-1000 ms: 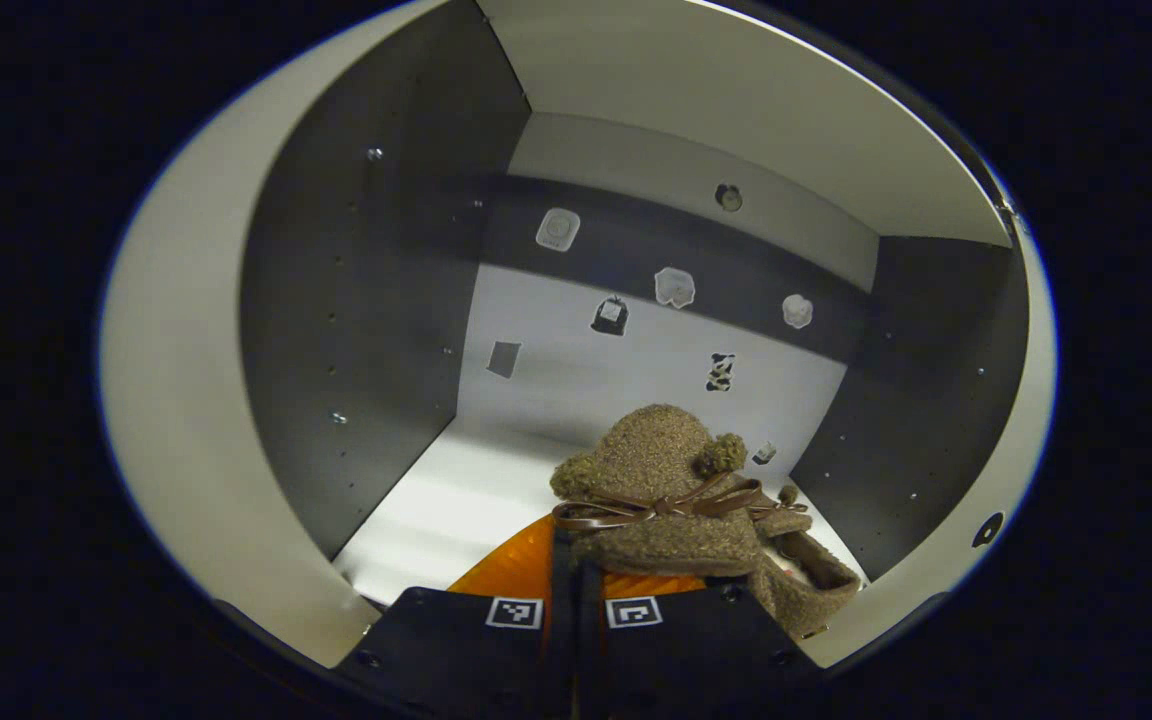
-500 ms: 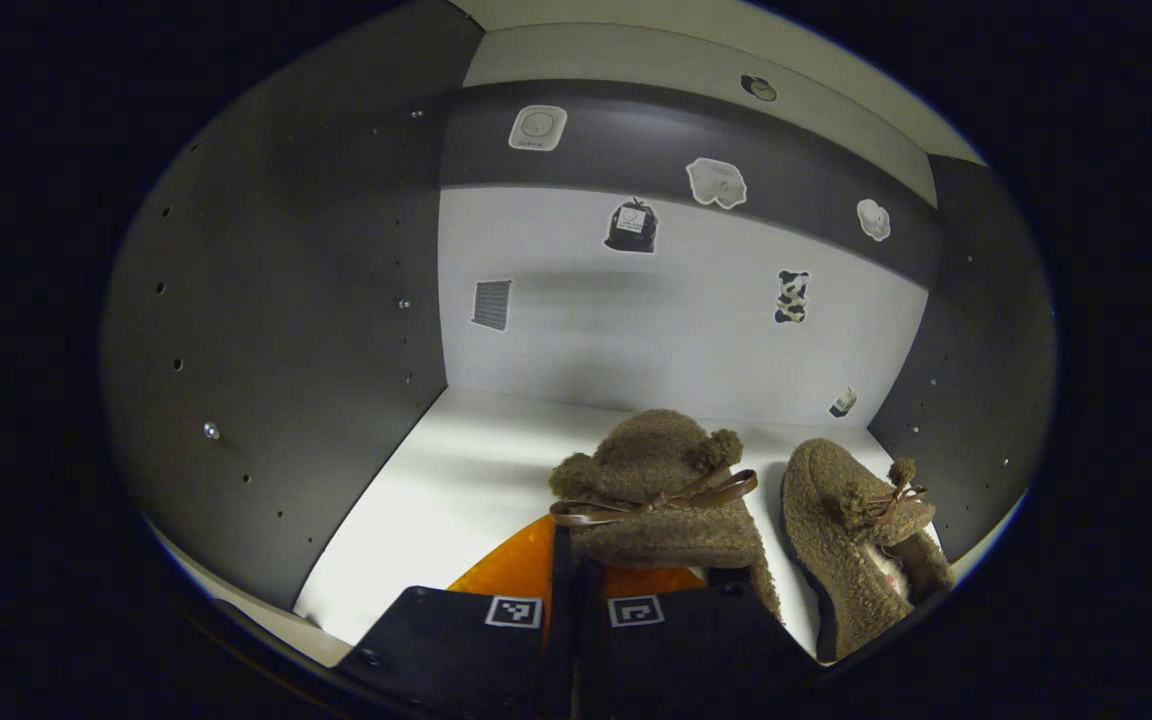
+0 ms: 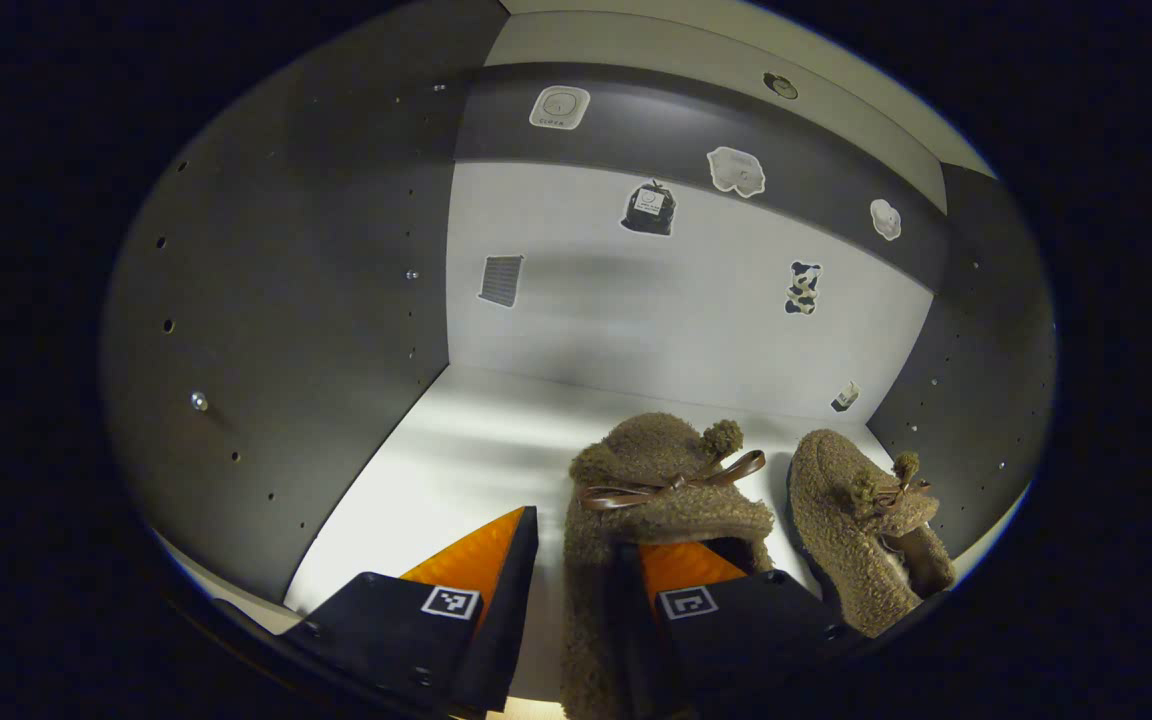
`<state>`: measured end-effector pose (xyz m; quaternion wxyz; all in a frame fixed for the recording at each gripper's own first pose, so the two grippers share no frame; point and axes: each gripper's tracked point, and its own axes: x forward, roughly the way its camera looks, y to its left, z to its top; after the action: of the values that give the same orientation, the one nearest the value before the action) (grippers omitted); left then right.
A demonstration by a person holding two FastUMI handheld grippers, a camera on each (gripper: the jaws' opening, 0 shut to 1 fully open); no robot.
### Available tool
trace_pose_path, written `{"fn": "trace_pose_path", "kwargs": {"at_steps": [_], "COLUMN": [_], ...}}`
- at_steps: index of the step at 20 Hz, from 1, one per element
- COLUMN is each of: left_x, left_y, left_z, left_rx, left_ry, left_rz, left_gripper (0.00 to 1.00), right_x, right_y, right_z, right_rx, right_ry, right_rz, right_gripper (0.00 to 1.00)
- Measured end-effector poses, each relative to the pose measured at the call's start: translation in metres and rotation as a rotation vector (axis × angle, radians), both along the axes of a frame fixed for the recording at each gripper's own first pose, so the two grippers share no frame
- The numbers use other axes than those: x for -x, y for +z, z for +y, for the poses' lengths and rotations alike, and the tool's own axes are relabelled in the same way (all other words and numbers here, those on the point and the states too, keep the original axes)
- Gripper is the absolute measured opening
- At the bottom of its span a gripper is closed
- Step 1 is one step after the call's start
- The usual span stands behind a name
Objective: Grab one shoe with the right hand and put it into the shoe cabinet, grab the other shoe with the left hand and put it into the shoe cabinet; then close the right door with the right hand and the left door with the left hand.
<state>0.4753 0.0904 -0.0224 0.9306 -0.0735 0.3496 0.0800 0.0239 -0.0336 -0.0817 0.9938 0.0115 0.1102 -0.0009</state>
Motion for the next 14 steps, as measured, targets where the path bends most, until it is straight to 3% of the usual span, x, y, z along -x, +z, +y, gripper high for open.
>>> {"fn": "trace_pose_path", "kwargs": {"at_steps": [1, 3, 4, 5, 7, 10, 14], "left_x": [0.001, 0.006, 0.008, 0.009, 0.016, 0.029, 0.053], "left_y": [0.004, 0.007, 0.009, 0.012, 0.017, 0.032, 0.095], "left_z": [0.001, 0.003, 0.003, 0.002, 0.006, -0.003, -0.022], "left_rx": [-0.002, 0.0, 0.004, 0.009, -0.013, 0.003, 0.004], "left_ry": [0.004, 0.005, 0.004, 0.004, 0.009, -0.013, -0.092], "left_rz": [-0.011, -0.009, -0.013, -0.019, -0.023, -0.041, -0.169], "left_gripper": [0.48, 0.57, 0.7, 0.72, 0.97, 0.97, 0.98], "right_x": [0.002, 0.002, 0.003, 0.003, 0.006, 0.009, 0.012], "right_y": [0.001, 0.004, 0.005, 0.007, 0.009, 0.011, 0.017], "right_z": [-0.001, -0.002, -0.002, -0.003, -0.003, 0.001, 0.007], "right_rx": [0.0, 0.003, 0.006, 0.008, 0.003, -0.002, -0.011], "right_ry": [-0.001, 0.0, 0.0, -0.001, 0.001, 0.009, 0.02], "right_rz": [-0.002, -0.007, -0.01, -0.015, -0.022, -0.028, -0.043], "right_gripper": [0.94, 0.94, 0.94, 0.94, 0.94, 0.94, 0.94]}}
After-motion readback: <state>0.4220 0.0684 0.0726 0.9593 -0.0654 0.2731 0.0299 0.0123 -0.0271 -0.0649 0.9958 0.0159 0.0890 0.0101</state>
